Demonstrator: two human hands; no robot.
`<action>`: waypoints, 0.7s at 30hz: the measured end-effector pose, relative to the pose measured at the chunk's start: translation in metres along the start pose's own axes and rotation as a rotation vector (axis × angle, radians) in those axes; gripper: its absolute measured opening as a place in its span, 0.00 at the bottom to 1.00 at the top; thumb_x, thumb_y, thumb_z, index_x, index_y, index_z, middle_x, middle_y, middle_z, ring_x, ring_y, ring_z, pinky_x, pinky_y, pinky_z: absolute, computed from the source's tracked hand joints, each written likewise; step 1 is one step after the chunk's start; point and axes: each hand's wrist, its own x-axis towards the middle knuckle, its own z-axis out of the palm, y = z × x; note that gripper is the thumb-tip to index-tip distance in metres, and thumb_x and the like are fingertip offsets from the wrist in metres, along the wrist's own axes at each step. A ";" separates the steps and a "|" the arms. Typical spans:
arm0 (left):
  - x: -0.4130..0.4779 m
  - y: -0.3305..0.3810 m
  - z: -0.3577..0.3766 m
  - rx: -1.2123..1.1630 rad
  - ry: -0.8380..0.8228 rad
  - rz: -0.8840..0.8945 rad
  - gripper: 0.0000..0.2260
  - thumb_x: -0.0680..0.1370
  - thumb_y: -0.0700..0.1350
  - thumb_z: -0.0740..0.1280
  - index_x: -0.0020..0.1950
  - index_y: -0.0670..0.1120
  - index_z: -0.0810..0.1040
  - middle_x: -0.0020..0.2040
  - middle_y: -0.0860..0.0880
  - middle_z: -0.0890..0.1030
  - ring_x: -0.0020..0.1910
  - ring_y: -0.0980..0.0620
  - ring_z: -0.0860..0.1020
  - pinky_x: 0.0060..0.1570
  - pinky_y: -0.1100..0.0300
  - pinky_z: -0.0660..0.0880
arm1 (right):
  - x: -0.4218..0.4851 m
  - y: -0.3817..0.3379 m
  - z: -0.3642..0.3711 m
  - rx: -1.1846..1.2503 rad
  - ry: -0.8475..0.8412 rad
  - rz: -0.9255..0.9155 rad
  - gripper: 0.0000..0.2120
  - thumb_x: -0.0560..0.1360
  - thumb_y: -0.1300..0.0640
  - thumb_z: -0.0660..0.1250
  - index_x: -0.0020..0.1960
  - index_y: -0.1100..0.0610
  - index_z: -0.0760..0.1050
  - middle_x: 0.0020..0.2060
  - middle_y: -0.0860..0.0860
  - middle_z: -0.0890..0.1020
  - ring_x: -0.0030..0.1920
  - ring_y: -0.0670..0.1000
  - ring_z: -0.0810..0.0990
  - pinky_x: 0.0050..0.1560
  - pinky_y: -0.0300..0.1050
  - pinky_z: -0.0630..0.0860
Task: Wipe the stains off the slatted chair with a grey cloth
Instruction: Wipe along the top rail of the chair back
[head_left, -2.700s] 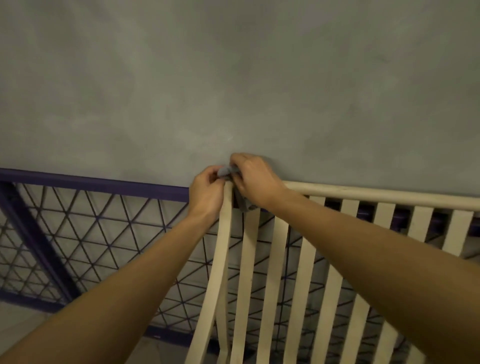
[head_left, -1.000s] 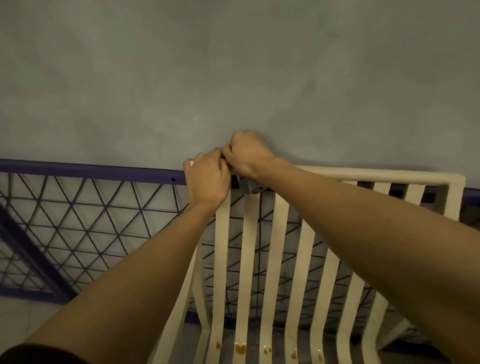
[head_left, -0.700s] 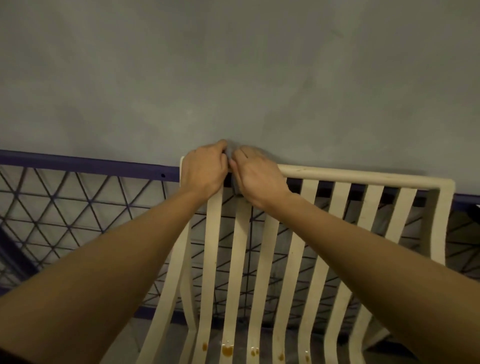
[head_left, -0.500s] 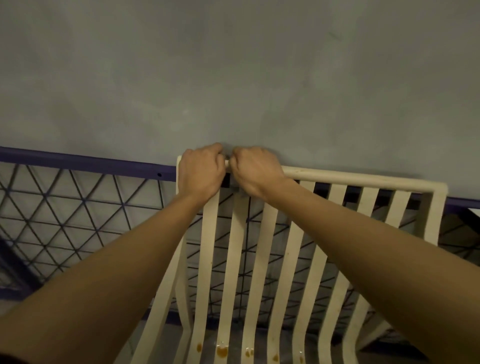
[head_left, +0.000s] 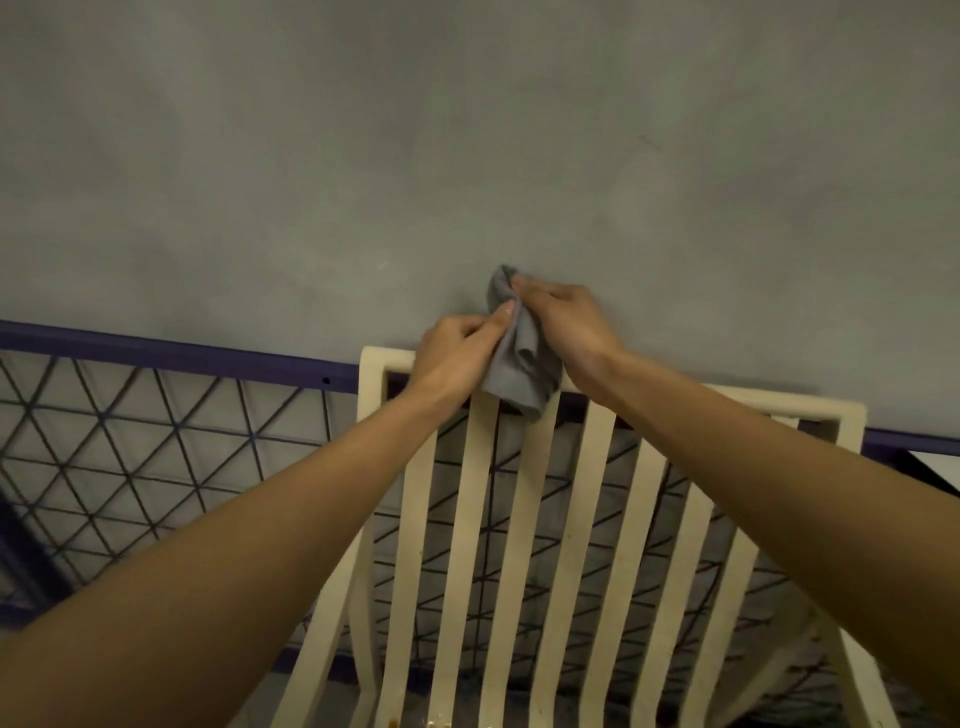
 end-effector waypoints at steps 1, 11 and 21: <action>-0.001 0.009 0.001 -0.067 -0.025 -0.023 0.17 0.77 0.61 0.63 0.39 0.51 0.81 0.39 0.51 0.83 0.41 0.53 0.81 0.40 0.63 0.77 | -0.001 -0.007 -0.001 0.049 0.006 0.022 0.10 0.80 0.53 0.63 0.48 0.55 0.81 0.45 0.53 0.84 0.47 0.50 0.84 0.48 0.39 0.80; -0.011 0.022 0.009 -0.096 -0.001 0.055 0.13 0.73 0.49 0.74 0.56 0.47 0.79 0.49 0.54 0.82 0.51 0.56 0.80 0.46 0.71 0.75 | -0.019 -0.014 -0.038 0.627 0.051 0.206 0.14 0.82 0.56 0.58 0.59 0.65 0.75 0.58 0.62 0.80 0.55 0.56 0.80 0.52 0.48 0.79; -0.022 0.040 0.033 -0.412 -0.175 -0.231 0.21 0.70 0.49 0.76 0.61 0.45 0.78 0.54 0.46 0.84 0.54 0.47 0.82 0.56 0.53 0.79 | -0.045 -0.016 -0.063 0.775 -0.008 0.181 0.13 0.81 0.65 0.55 0.60 0.67 0.74 0.59 0.64 0.79 0.59 0.60 0.79 0.57 0.50 0.78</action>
